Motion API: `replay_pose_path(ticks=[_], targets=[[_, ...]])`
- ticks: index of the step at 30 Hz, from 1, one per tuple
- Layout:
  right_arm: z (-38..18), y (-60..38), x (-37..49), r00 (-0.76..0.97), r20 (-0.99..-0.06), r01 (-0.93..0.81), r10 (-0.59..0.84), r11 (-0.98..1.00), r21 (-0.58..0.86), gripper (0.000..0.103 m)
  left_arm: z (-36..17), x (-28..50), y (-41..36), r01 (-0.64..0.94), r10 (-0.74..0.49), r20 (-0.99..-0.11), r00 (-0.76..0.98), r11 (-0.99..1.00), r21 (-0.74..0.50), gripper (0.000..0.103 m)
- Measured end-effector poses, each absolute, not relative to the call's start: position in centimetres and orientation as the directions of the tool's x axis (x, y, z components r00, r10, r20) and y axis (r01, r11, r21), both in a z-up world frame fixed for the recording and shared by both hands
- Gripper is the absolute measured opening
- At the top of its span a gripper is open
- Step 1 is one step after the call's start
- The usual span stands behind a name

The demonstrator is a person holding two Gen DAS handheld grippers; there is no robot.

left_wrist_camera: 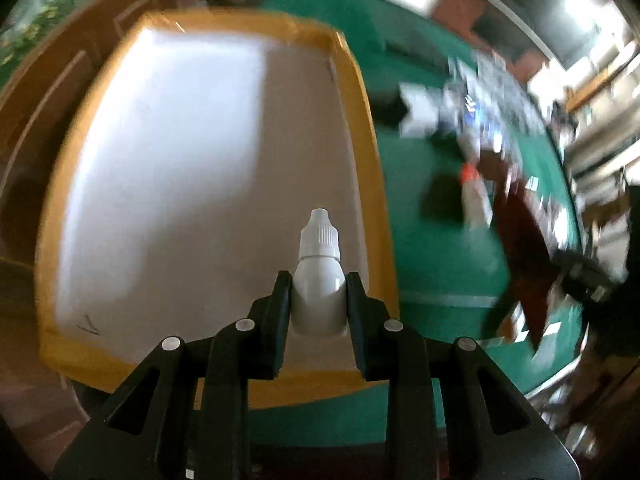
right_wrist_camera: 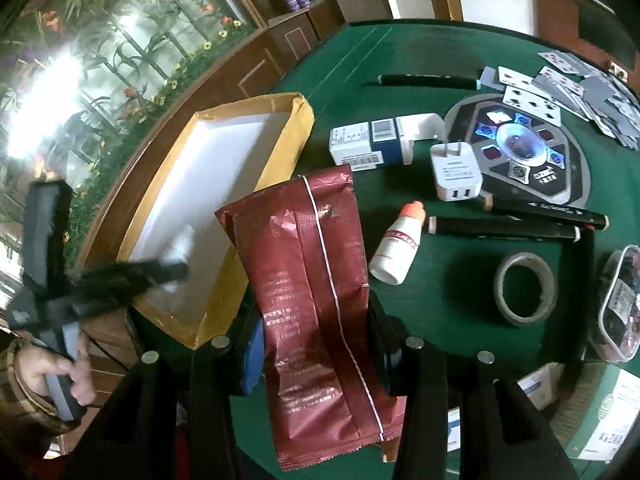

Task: Organize objects
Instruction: 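Carry the dropper bottle and red pouch over the white tray box with both tools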

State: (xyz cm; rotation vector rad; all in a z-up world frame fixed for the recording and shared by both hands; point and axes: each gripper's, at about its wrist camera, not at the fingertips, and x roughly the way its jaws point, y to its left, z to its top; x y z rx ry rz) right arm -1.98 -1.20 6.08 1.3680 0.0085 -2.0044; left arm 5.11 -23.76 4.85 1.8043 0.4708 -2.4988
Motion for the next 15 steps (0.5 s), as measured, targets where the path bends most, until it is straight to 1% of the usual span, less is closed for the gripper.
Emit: replay_pose_path(ticks=[2,4,5,9,15], targets=[[6.1,-1.6,-2.0,-0.194,-0.82,0.552,-0.538,-0.751,0.362,0.044,3.6,5.5,-22.7,0.164,0.195,-0.938,-0.286,-0.955,-0.249,0.026],[6.2,-2.1,-2.0,-0.19,-0.819,0.557,-0.541,-0.747,0.364,0.044,2.8,6.3,-21.7,0.142,0.201,-0.945,-0.259,-0.959,-0.244,0.026],[6.3,-2.3,-2.0,-0.187,-0.818,0.559,-0.544,-0.744,0.366,0.044,2.4,6.8,-21.3,0.131,0.234,-0.94,-0.247,-0.954,-0.271,0.026],[6.6,-3.4,-1.9,-0.175,-0.814,0.567,-0.555,-0.732,0.378,0.044,2.4,8.6,-19.5,0.057,0.27,-0.938,-0.217,-0.956,-0.288,0.026],[7.1,-6.2,-1.9,-0.144,-0.794,0.56,-0.591,-0.71,0.427,0.044,2.4,9.2,-20.2,0.076,0.301,-0.928,-0.218,-0.943,-0.324,0.026]])
